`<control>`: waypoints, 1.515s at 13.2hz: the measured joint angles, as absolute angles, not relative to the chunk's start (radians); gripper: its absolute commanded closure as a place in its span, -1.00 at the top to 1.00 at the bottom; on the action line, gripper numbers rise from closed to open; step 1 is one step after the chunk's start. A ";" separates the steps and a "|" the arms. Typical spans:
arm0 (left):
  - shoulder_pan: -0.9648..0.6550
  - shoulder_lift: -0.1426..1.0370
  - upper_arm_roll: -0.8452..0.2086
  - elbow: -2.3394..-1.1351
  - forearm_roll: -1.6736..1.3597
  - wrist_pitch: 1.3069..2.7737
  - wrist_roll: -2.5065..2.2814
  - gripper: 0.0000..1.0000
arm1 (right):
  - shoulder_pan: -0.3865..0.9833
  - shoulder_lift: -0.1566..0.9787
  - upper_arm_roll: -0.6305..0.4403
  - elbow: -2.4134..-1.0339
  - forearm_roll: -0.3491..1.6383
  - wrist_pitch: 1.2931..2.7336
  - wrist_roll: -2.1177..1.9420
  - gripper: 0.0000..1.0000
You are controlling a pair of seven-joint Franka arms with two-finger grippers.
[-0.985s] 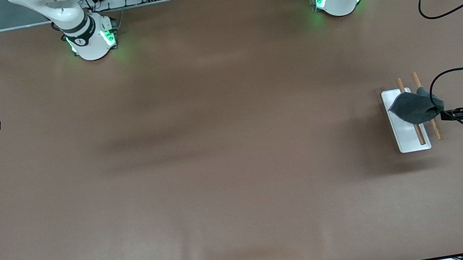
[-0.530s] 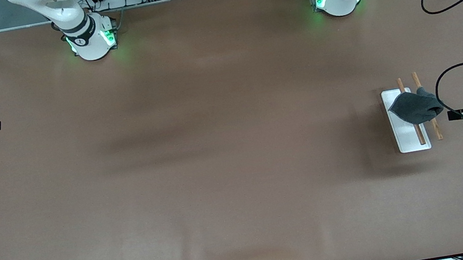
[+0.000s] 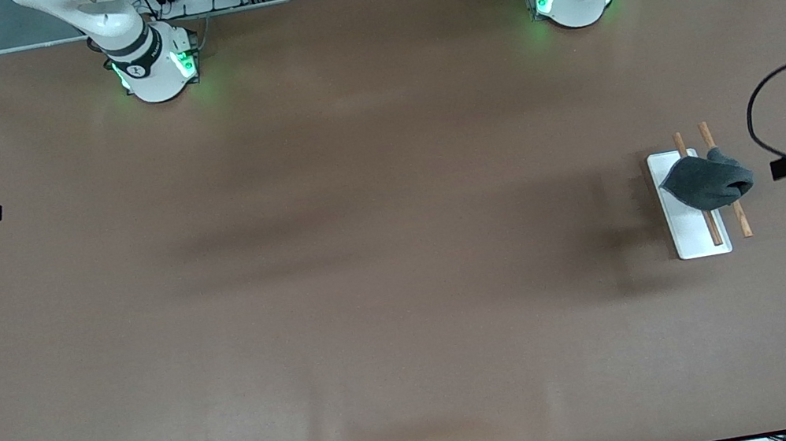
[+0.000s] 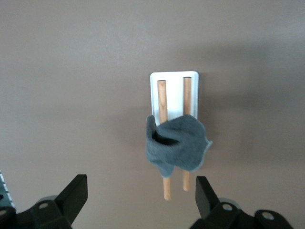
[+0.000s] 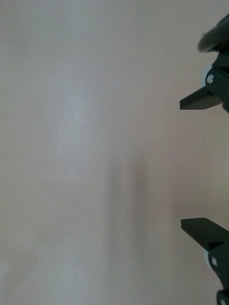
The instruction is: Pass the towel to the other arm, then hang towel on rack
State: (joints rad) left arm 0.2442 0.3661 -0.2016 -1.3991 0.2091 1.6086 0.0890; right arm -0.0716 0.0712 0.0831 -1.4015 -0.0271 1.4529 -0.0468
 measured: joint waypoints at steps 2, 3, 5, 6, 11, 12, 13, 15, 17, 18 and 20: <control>0.243 0.315 -0.217 -1.399 0.177 1.600 0.089 1.00 | -0.072 0.071 0.083 -1.402 -0.027 1.453 -0.047 1.00; 0.242 0.299 -0.225 -1.399 0.153 1.598 0.089 1.00 | -0.072 0.071 0.083 -1.402 -0.027 1.453 -0.047 1.00; 0.241 0.275 -0.237 -1.400 0.135 1.598 0.089 1.00 | -0.072 0.071 0.083 -1.402 -0.027 1.453 -0.047 1.00; 0.240 0.264 -0.239 -1.400 0.131 1.598 0.089 1.00 | -0.072 0.071 0.083 -1.402 -0.027 1.453 -0.047 1.00; 0.238 0.206 -0.240 -1.405 0.057 1.565 0.089 1.00 | -0.072 0.071 0.083 -1.402 -0.027 1.453 -0.047 1.00; 0.232 0.189 -0.238 -1.414 0.040 1.552 0.086 1.00 | -0.072 0.071 0.083 -1.402 -0.027 1.453 -0.047 1.00; 0.221 0.173 -0.230 -1.426 0.030 1.547 0.081 1.00 | -0.072 0.071 0.083 -1.402 -0.027 1.453 -0.047 1.00; 0.177 0.147 -0.187 -1.444 0.021 1.544 0.076 1.00 | -0.072 0.071 0.083 -1.402 -0.027 1.453 -0.047 1.00; 0.102 0.119 -0.116 -1.466 0.017 1.535 0.049 1.00 | -0.072 0.071 0.083 -1.402 -0.027 1.453 -0.047 1.00; 0.080 0.105 -0.098 -1.477 0.017 1.534 0.039 1.00 | -0.072 0.071 0.083 -1.402 -0.027 1.453 -0.047 1.00; 0.070 0.080 -0.091 -1.490 -0.005 1.527 0.034 1.00 | -0.072 0.071 0.083 -1.402 -0.027 1.453 -0.047 1.00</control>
